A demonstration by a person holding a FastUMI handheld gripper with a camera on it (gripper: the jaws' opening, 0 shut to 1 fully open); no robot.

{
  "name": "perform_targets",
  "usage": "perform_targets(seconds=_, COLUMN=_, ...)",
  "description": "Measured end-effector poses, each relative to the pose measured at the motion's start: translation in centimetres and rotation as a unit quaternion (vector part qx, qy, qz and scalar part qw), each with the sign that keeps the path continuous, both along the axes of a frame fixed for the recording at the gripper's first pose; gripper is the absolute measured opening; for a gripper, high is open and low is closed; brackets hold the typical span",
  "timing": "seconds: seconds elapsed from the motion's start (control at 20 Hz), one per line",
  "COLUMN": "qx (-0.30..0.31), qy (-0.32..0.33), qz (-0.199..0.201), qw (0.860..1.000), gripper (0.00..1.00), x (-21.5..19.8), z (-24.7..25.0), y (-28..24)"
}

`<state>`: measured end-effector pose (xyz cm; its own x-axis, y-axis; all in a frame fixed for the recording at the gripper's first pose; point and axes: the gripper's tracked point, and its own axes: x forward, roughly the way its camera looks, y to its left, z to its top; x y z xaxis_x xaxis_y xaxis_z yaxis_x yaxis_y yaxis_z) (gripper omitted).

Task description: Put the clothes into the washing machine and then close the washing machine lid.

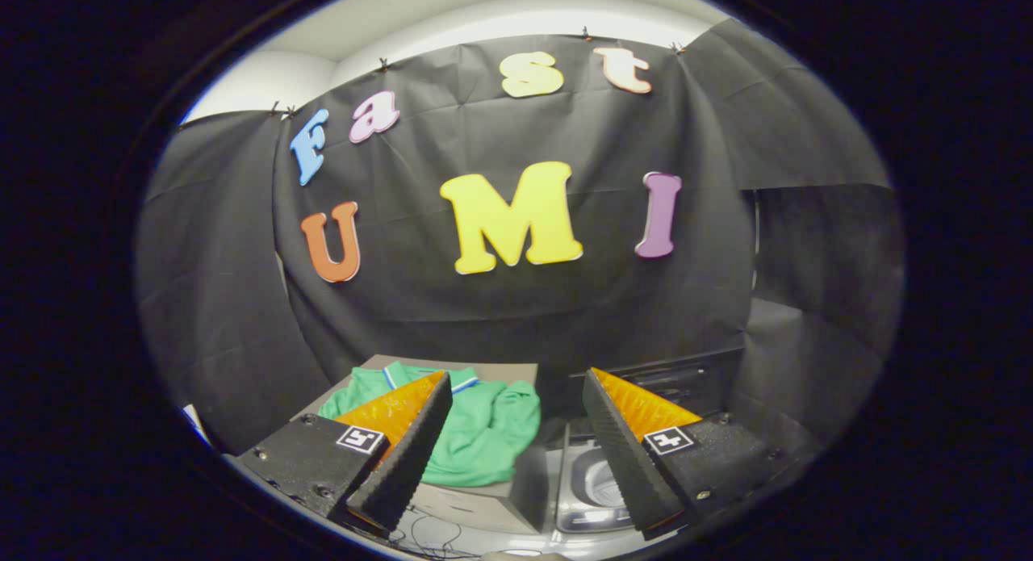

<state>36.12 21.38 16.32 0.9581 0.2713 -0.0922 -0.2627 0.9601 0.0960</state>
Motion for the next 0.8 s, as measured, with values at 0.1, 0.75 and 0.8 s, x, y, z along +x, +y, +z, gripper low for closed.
perform_targets(seconds=0.1, qx=-0.003, qy=0.018, qz=0.015, qw=1.0, gripper=1.0, x=1.6, z=-0.9, y=3.3)
perform_targets(seconds=0.75, qx=-0.033, qy=0.14, qz=0.019, qw=0.989, gripper=1.0, x=9.5, z=-10.5, y=16.9)
perform_targets(seconds=0.8, qx=-0.036, qy=0.149, qz=0.013, qw=0.988, gripper=1.0, x=10.0, z=-11.3, y=17.4)
